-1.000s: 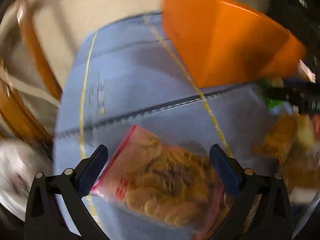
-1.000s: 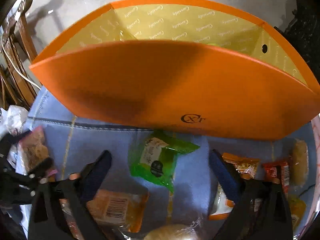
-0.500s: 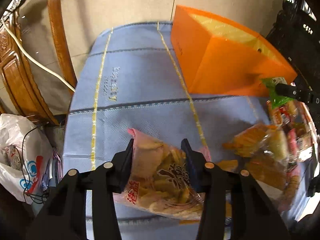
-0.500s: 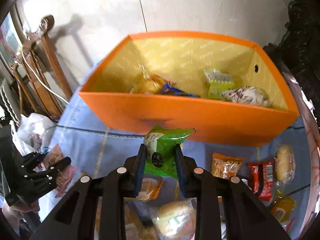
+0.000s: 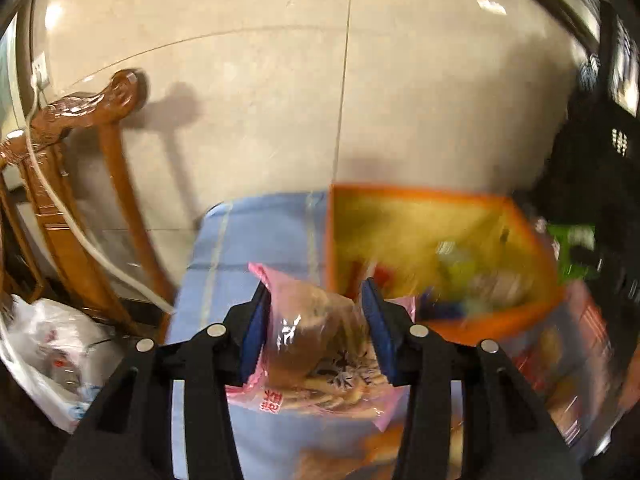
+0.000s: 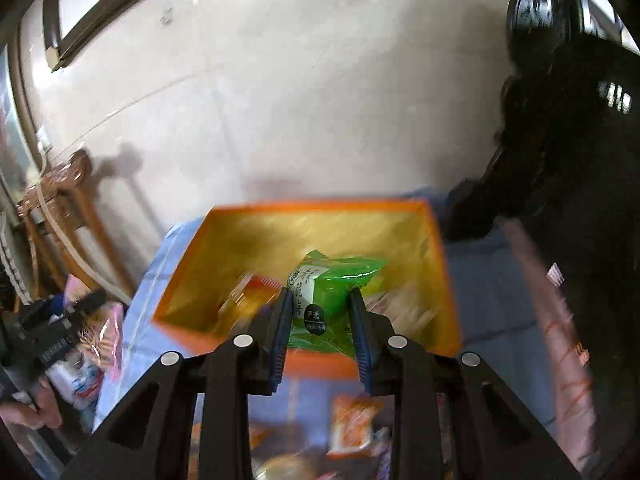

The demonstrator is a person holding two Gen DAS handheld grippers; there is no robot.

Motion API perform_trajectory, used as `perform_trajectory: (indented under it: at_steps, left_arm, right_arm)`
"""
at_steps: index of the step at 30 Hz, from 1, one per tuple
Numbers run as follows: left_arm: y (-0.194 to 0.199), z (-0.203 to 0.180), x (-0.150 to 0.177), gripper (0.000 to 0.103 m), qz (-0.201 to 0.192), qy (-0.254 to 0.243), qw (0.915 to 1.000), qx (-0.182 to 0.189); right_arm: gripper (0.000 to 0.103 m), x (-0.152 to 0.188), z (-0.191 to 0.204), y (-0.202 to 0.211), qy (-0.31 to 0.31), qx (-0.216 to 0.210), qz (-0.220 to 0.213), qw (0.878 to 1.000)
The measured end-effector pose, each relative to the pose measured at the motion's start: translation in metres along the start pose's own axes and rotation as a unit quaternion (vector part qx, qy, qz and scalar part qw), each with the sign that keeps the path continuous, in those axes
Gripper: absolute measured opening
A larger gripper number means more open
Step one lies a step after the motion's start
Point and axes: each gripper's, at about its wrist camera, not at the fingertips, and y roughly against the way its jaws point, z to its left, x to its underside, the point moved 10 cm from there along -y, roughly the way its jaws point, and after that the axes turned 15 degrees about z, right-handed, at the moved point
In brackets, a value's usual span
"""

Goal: Organize snacks
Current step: 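Drop cracker bag into box with left tool while right tool drops green packet, then grasp the tan biscuit packet with the left tool and lift it toward the box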

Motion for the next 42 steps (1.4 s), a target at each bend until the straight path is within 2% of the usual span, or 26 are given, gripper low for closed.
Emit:
perform_trajectory:
  at_steps: [1, 2, 3, 5, 7, 10, 12, 13, 15, 19, 20, 21, 22, 23, 24, 28, 31, 33, 35, 36, 38, 39, 40, 42]
  left_arm:
    - [-0.003, -0.014, -0.024, 0.036, 0.000, 0.008, 0.9999, 0.012]
    - [-0.005, -0.022, -0.031, 0.023, 0.000, 0.007, 0.9998, 0.018]
    - [-0.007, -0.036, -0.044, 0.023, 0.000, 0.007, 0.9994, 0.034]
    - [-0.011, -0.050, -0.057, 0.022, -0.010, 0.002, 0.9994, 0.034]
    - [-0.022, -0.069, -0.069, 0.016, -0.015, -0.019, 0.9992, 0.031]
    - [-0.042, -0.086, -0.070, 0.012, 0.009, -0.024, 0.9978, 0.060]
    - [-0.049, -0.088, -0.073, 0.007, 0.007, -0.039, 0.9983, 0.042]
    - [-0.051, -0.084, -0.073, 0.007, 0.010, -0.039, 0.9983, 0.042]
    - [-0.054, -0.078, -0.076, 0.006, 0.019, -0.027, 0.9978, 0.058]
    - [-0.048, -0.072, -0.070, 0.006, 0.010, -0.033, 0.9981, 0.050]
    - [-0.046, -0.070, -0.068, 0.007, 0.008, -0.034, 0.9982, 0.048]
    - [-0.046, -0.070, -0.066, 0.031, 0.006, -0.035, 0.9985, 0.042]
    - [-0.050, -0.069, -0.065, 0.067, 0.012, -0.035, 0.9990, 0.025]
    - [-0.057, -0.068, -0.063, 0.091, 0.015, -0.031, 0.9993, 0.016]
    - [-0.059, -0.068, -0.062, 0.099, 0.014, -0.029, 0.9993, 0.016]
    - [-0.064, -0.070, -0.061, 0.099, -0.012, -0.061, 0.9981, -0.008]
    - [-0.068, -0.061, -0.057, 0.099, -0.011, -0.056, 0.9984, -0.006]
    - [-0.069, -0.050, -0.045, 0.099, 0.000, -0.048, 0.9988, -0.003]
    - [-0.067, -0.037, -0.019, 0.099, 0.005, -0.055, 0.9985, 0.002]
    - [-0.069, -0.028, 0.007, 0.099, 0.011, -0.061, 0.9981, -0.003]
    - [-0.071, -0.021, 0.035, 0.099, 0.022, -0.068, 0.9975, -0.007]
    - [-0.080, -0.014, 0.067, 0.099, 0.036, -0.075, 0.9965, -0.011]
    - [-0.085, -0.009, 0.083, 0.099, 0.046, -0.078, 0.9958, -0.016]
    - [-0.109, 0.005, 0.135, 0.099, 0.088, -0.085, 0.9921, -0.026]
  right_arm:
    - [0.029, -0.008, -0.004, 0.001, 0.002, 0.003, -0.006, 1.000]
    - [0.029, -0.017, -0.009, 0.002, 0.005, 0.006, -0.013, 1.000]
    - [0.029, -0.028, -0.015, 0.003, 0.002, 0.010, -0.022, 1.000]
    - [0.029, -0.039, -0.022, 0.001, 0.003, 0.010, -0.026, 1.000]
    - [0.029, -0.046, -0.027, -0.007, 0.004, 0.011, -0.020, 1.000]
    - [0.029, -0.050, -0.035, -0.018, -0.002, 0.012, -0.008, 1.000]
    - [0.029, -0.049, -0.037, -0.019, 0.001, 0.012, -0.009, 1.000]
    - [0.029, -0.049, -0.038, -0.022, 0.002, 0.022, -0.009, 1.000]
    - [0.029, -0.046, -0.036, -0.022, 0.000, 0.007, -0.006, 1.000]
    - [0.029, -0.045, -0.029, -0.018, 0.006, 0.006, -0.012, 1.000]
    - [0.032, -0.045, -0.027, -0.020, 0.009, -0.004, -0.009, 1.000]
    - [0.040, -0.044, -0.023, -0.026, 0.012, -0.012, 0.003, 1.000]
    - [0.084, -0.043, -0.023, -0.032, 0.012, -0.013, 0.011, 1.000]
    - [0.099, -0.042, -0.023, -0.037, 0.008, -0.007, 0.020, 1.000]
    - [0.100, -0.042, -0.024, -0.038, 0.003, 0.002, 0.018, 1.000]
    - [0.099, -0.040, -0.027, -0.034, 0.005, 0.023, 0.014, 1.000]
    - [0.100, -0.032, -0.035, -0.031, -0.001, 0.030, 0.022, 0.999]
    - [0.099, -0.020, -0.039, -0.026, -0.005, 0.020, 0.034, 0.999]
    - [0.100, 0.000, -0.037, -0.023, 0.000, 0.004, 0.044, 0.999]
    - [0.100, 0.017, -0.034, -0.025, 0.018, 0.009, 0.059, 0.998]
    - [0.099, 0.048, -0.030, -0.035, 0.038, 0.023, 0.085, 0.995]
    - [0.099, 0.064, -0.027, -0.042, 0.049, 0.022, 0.101, 0.993]
    - [0.099, 0.076, -0.024, -0.050, 0.058, 0.023, 0.116, 0.991]
    - [0.099, 0.099, -0.023, -0.071, 0.073, 0.043, 0.148, 0.985]
